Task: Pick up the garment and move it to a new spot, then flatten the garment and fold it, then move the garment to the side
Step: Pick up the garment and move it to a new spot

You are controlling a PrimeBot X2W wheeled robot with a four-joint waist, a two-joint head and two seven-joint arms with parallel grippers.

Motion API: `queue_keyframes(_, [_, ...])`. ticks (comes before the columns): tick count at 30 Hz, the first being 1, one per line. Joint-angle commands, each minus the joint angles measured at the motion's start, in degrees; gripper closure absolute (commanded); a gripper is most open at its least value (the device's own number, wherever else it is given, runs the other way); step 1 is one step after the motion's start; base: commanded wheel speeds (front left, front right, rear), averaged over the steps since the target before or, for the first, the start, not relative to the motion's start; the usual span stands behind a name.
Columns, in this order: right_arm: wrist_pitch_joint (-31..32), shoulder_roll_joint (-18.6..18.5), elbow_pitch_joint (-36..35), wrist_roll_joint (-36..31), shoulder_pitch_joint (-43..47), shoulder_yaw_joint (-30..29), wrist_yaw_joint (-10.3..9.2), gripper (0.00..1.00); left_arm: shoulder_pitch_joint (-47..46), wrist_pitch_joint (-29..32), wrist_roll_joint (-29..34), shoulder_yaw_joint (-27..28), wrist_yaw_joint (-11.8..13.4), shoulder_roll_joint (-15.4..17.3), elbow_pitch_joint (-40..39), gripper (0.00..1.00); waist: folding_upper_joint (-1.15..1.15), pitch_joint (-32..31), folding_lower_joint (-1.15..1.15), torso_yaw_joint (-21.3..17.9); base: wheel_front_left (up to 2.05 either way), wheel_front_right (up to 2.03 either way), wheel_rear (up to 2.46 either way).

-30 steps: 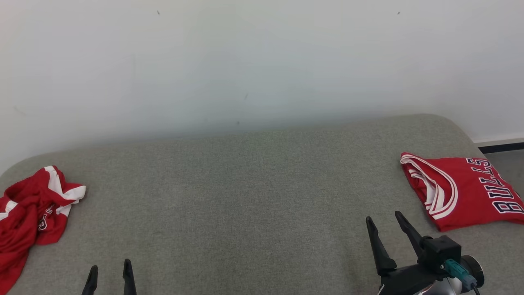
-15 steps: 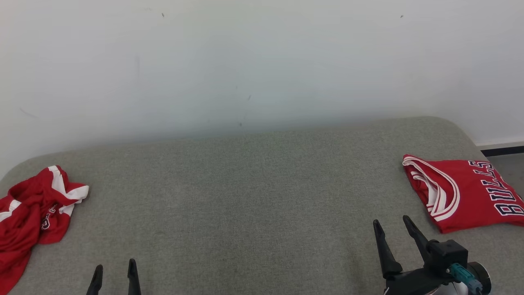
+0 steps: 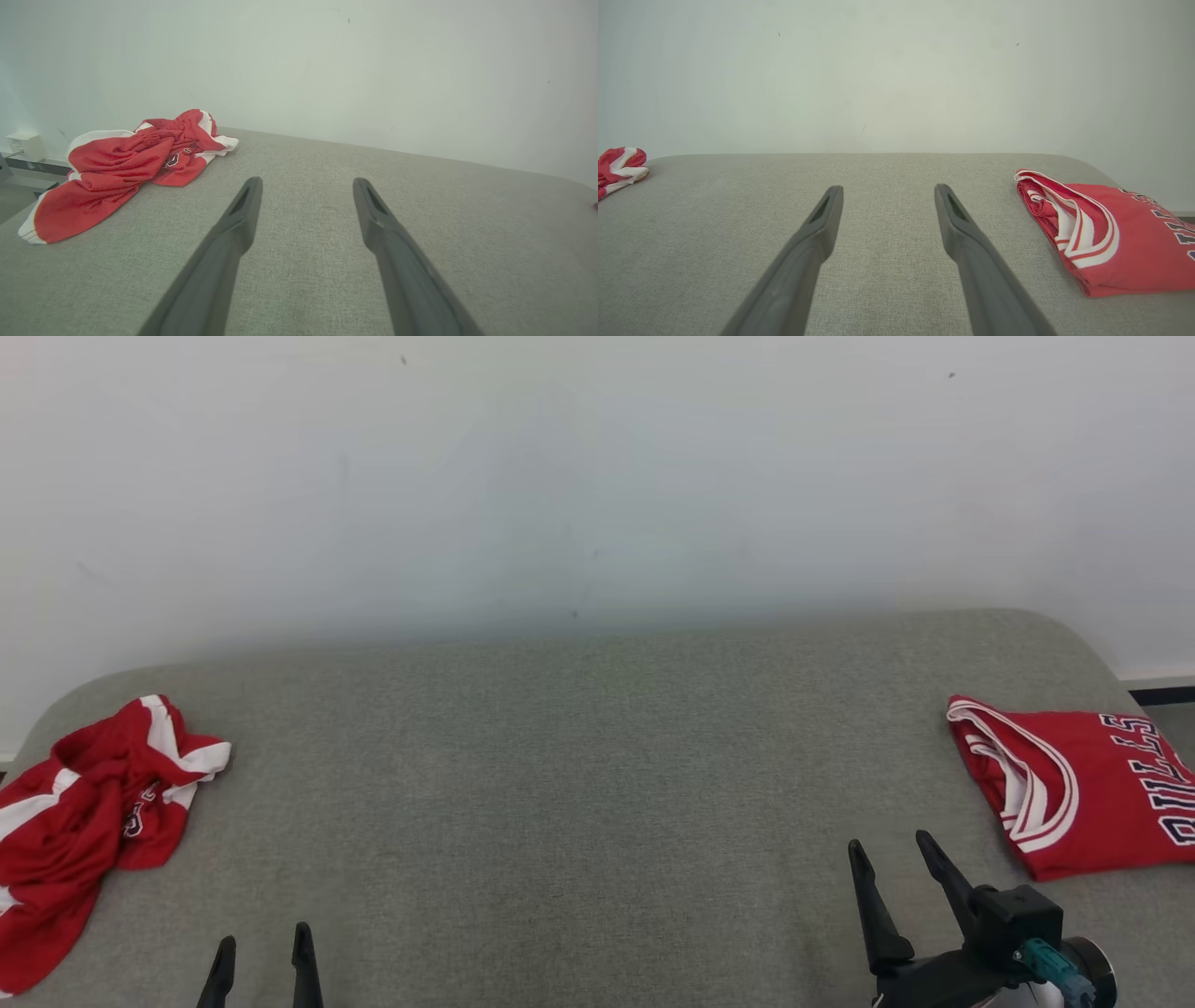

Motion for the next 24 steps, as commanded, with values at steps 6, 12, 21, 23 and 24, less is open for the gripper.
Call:
queue_keyframes(6, [0.02,0.84,0.44,0.56,1.01,0.39,-0.16,0.00,0.53,-0.03,0.53,0.49,0.17,0.05,0.08,0.00,0.00,-0.72,0.00,5.20,0.00,0.00,0.00])
queue_keyframes(12, [-0.92,1.55,1.33,1.32,0.68,1.09,-0.16,0.00,0.92,-0.03,0.92,1.25,0.16,0.80,0.12,0.00,0.00,-1.03,0.00,10.48,0.00,0.00,0.00])
queue_keyframes(21, [-2.31,2.23,3.69,2.36,-0.11,3.19,-0.16,0.00,1.83,-0.03,0.84,2.48,0.57,1.95,-0.31,0.00,0.00,-1.81,0.00,17.23,0.00,0.00,0.00])
queue_keyframes(23, [-2.75,2.32,4.45,2.67,-0.34,3.81,-0.16,0.00,2.10,0.00,0.88,2.65,0.98,2.20,-0.69,0.00,0.00,-2.02,0.00,19.02,0.00,0.00,0.00])
queue_keyframes(24, [-2.87,2.35,4.69,2.78,-0.36,4.01,-0.16,0.00,2.10,0.02,0.80,2.74,0.92,2.32,-0.74,0.00,0.00,-2.06,0.00,19.57,0.00,0.00,0.00])
